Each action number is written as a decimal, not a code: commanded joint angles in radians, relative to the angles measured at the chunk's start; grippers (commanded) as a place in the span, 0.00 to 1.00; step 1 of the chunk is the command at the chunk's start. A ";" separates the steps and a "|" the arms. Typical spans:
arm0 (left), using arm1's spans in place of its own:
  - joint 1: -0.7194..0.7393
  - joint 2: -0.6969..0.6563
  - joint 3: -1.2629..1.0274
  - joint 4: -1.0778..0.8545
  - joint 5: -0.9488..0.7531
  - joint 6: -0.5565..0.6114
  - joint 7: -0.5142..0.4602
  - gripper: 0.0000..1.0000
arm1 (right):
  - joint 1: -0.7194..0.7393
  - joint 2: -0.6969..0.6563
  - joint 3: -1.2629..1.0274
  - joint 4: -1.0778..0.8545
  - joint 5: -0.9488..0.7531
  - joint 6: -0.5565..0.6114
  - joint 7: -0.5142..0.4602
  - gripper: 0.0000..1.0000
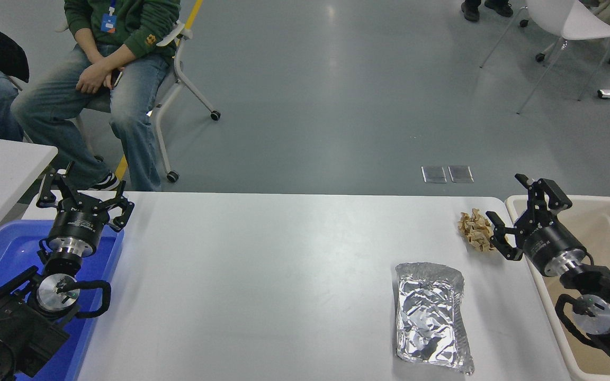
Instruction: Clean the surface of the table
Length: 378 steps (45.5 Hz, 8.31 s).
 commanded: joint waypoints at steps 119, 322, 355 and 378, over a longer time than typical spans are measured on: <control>-0.001 0.000 0.000 0.000 0.000 0.000 0.000 1.00 | 0.312 -0.246 -0.569 0.559 -0.848 -0.020 -0.792 0.99; 0.000 0.000 0.000 0.000 0.000 0.000 0.000 1.00 | 0.419 -0.637 -0.440 0.157 -0.803 0.325 -0.390 0.00; 0.000 0.000 0.000 0.000 0.000 0.000 0.000 1.00 | 0.359 -0.189 -0.768 -0.680 -0.788 0.259 -0.044 0.00; 0.000 0.000 0.000 0.000 0.000 0.000 0.000 1.00 | 0.232 -0.068 -1.023 -0.862 -0.785 -0.077 0.026 0.00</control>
